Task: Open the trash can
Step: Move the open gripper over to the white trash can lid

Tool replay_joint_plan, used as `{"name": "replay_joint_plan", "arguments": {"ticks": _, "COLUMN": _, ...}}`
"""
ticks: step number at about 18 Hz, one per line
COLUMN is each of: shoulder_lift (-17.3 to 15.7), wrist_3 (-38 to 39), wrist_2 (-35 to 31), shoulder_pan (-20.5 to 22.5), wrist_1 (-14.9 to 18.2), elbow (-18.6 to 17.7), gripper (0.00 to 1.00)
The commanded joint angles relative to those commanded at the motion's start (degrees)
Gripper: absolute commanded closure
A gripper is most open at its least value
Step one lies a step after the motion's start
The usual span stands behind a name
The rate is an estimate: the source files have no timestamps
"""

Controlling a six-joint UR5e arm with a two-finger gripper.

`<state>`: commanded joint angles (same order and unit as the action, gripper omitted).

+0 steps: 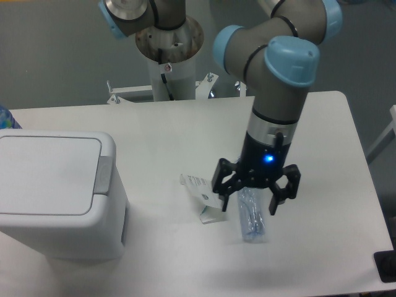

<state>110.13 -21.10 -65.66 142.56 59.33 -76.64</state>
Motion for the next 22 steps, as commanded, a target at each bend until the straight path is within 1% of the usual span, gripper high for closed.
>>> {"name": "replay_joint_plan", "arguments": {"ticks": 1, "shoulder_lift": -0.44, "wrist_3": 0.18, "wrist_2": 0.79, "shoulder_pan": 0.0, "wrist_1": 0.09, "elbow": -0.26, "gripper": 0.0}}
{"name": "replay_joint_plan", "arguments": {"ticks": 2, "shoulder_lift": -0.97, "wrist_3": 0.35, "wrist_2": 1.67, "shoulder_pan": 0.0, "wrist_1": 0.87, "elbow": -0.35, "gripper": 0.0}}
{"name": "replay_joint_plan", "arguments": {"ticks": 5, "shoulder_lift": -3.34, "wrist_3": 0.35, "wrist_2": 4.13, "shoulder_pan": -0.09, "wrist_1": 4.74, "elbow": 0.0, "gripper": 0.0}}
{"name": "replay_joint_plan", "arguments": {"ticks": 7, "shoulder_lift": -4.4, "wrist_3": 0.44, "wrist_2": 6.41, "shoulder_pan": -0.7, "wrist_1": 5.88, "elbow": 0.0, "gripper": 0.0}}
{"name": "replay_joint_plan", "arguments": {"ticks": 8, "shoulder_lift": -4.49, "wrist_3": 0.44, "wrist_2": 6.94, "shoulder_pan": -1.4, "wrist_1": 6.15, "elbow": 0.0, "gripper": 0.0}}
{"name": "replay_joint_plan", "arguments": {"ticks": 10, "shoulder_lift": -6.15, "wrist_3": 1.49, "wrist_2": 7.47, "shoulder_pan": -2.89, "wrist_1": 6.24, "elbow": -0.09, "gripper": 0.0}}
{"name": "replay_joint_plan", "arguments": {"ticks": 11, "shoulder_lift": -6.42, "wrist_3": 2.45, "wrist_2": 8.0, "shoulder_pan": -3.51, "wrist_1": 6.24, "elbow": -0.35, "gripper": 0.0}}
{"name": "replay_joint_plan", "arguments": {"ticks": 12, "shoulder_lift": -6.42, "wrist_3": 2.99, "wrist_2": 8.53, "shoulder_pan": -3.69, "wrist_1": 6.33, "elbow": -0.61, "gripper": 0.0}}
{"name": "replay_joint_plan", "arguments": {"ticks": 16, "shoulder_lift": -6.6, "wrist_3": 3.34, "wrist_2": 8.62, "shoulder_pan": -3.69, "wrist_1": 8.61, "elbow": -1.14, "gripper": 0.0}}
{"name": "replay_joint_plan", "arguments": {"ticks": 19, "shoulder_lift": -6.77, "wrist_3": 4.39, "wrist_2": 8.62, "shoulder_pan": -3.87, "wrist_1": 8.7, "elbow": -1.32, "gripper": 0.0}}
{"name": "replay_joint_plan", "arguments": {"ticks": 22, "shoulder_lift": -6.95, "wrist_3": 5.45, "wrist_2": 8.09, "shoulder_pan": -4.57, "wrist_1": 8.0, "elbow": -3.51, "gripper": 0.0}}
